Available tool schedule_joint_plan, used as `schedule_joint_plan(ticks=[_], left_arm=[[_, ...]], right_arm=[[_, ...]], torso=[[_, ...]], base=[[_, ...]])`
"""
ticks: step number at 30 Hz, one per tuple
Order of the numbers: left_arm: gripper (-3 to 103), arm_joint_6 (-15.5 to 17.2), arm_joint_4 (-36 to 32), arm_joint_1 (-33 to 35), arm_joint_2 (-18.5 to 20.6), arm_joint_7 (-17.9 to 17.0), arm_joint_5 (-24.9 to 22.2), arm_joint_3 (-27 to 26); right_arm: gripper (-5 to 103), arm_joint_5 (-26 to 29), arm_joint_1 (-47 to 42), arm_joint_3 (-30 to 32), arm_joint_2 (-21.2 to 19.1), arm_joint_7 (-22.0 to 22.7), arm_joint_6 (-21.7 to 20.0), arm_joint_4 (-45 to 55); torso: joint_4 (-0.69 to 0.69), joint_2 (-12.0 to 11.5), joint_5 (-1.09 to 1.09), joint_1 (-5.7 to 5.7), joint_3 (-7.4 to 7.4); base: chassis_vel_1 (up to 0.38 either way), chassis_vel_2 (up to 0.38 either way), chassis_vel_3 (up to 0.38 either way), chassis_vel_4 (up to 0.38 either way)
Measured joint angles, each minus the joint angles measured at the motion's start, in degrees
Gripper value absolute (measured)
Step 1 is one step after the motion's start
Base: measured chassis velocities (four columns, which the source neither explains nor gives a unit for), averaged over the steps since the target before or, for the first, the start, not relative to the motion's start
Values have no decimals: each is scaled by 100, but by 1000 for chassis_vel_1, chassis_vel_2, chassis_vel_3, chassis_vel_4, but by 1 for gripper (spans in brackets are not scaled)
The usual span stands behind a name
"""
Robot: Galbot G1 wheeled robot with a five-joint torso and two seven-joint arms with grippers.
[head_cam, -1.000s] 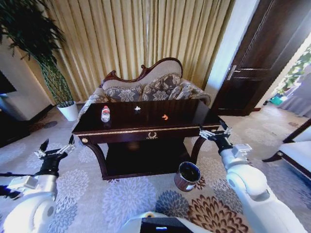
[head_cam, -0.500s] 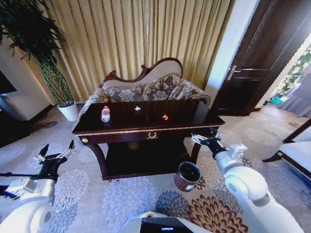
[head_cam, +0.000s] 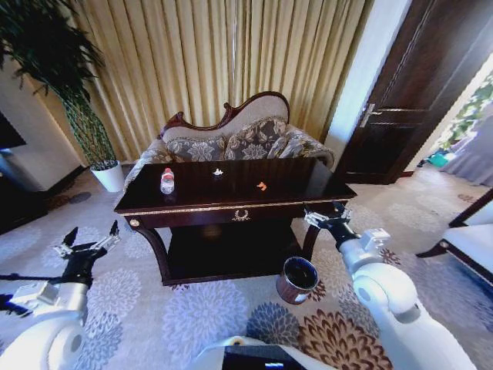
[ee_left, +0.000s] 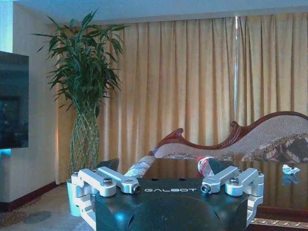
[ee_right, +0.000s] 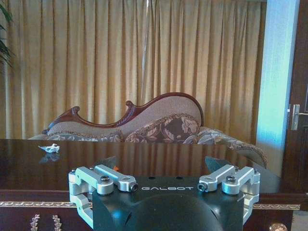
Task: Move to the front of the table and place the trash on the table into the trash bin.
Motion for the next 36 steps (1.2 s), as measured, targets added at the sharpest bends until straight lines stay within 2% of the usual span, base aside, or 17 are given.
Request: schedule_joint_plan(ticks=[36], left_arm=[[100, -51, 42, -17, 3, 12, -17, 44]], right_arm=[[100, -45, 17, -138, 36, -57, 64, -22]], torso=[[0, 0, 0, 0, 0]], base=[[-25, 24, 23, -22]])
